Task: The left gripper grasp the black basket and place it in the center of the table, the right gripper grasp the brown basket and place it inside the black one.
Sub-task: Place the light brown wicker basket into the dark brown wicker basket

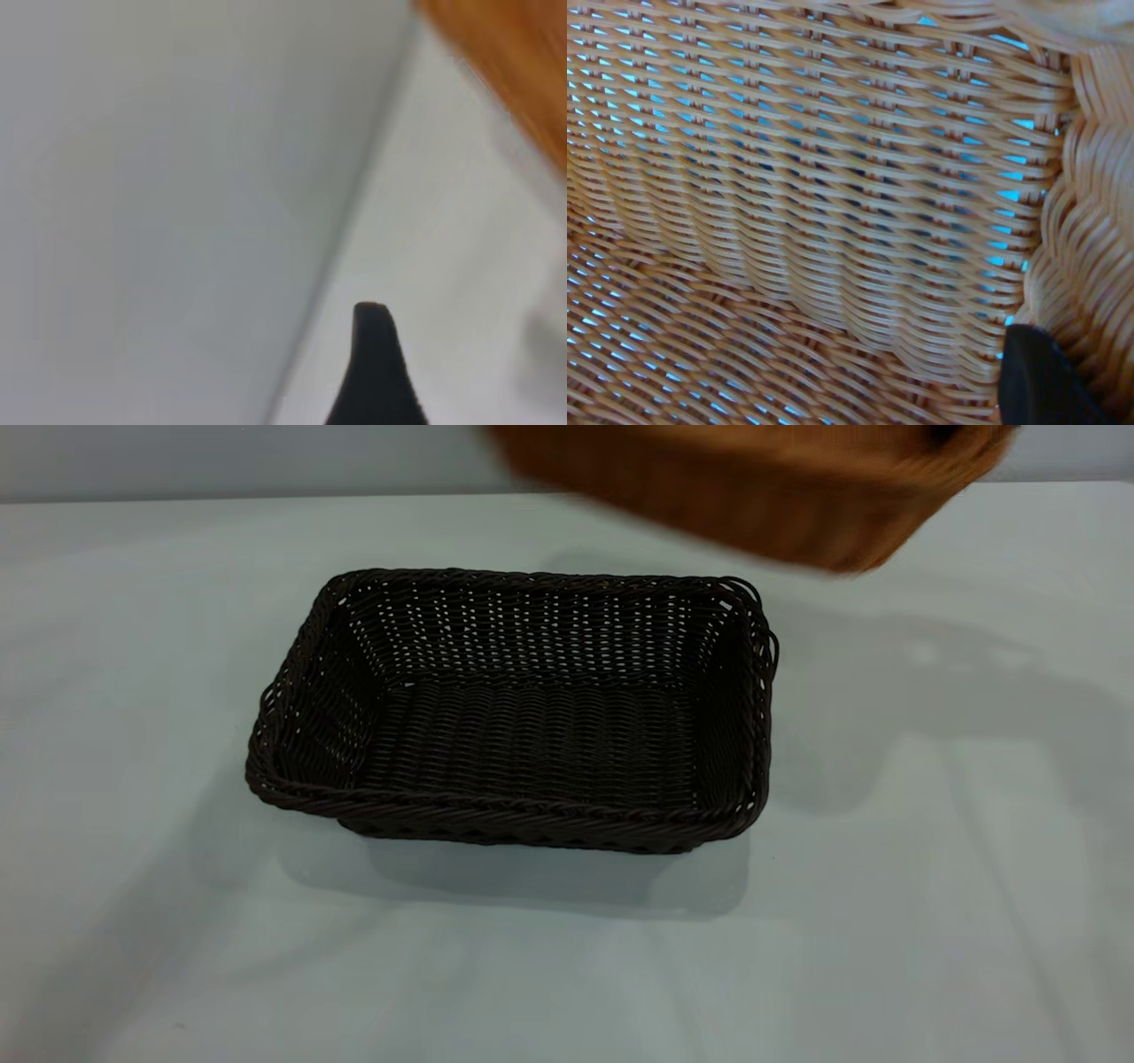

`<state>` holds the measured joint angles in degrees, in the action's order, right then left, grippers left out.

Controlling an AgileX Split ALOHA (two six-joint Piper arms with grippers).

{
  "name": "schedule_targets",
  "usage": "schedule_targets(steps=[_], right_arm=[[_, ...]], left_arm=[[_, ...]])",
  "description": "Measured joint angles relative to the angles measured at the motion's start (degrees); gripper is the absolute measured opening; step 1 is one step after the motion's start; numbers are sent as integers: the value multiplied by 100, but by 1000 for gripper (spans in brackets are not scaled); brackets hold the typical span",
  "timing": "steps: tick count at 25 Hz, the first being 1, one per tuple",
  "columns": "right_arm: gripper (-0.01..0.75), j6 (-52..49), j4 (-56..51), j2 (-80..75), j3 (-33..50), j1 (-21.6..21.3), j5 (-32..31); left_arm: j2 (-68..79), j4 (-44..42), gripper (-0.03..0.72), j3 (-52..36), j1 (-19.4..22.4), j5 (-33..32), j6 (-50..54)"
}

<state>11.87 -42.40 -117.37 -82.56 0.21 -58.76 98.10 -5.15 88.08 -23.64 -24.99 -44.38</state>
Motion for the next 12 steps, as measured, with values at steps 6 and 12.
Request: schedule_targets(steps=[6,12], right_arm=[[67,29,-42,-389,-25,1046,-7],[68,52,-47,-938,-38,1358,174]], left_arm=[[-692,0,475,0,65,54,460],[-781,0,475,0,65,-31,486]])
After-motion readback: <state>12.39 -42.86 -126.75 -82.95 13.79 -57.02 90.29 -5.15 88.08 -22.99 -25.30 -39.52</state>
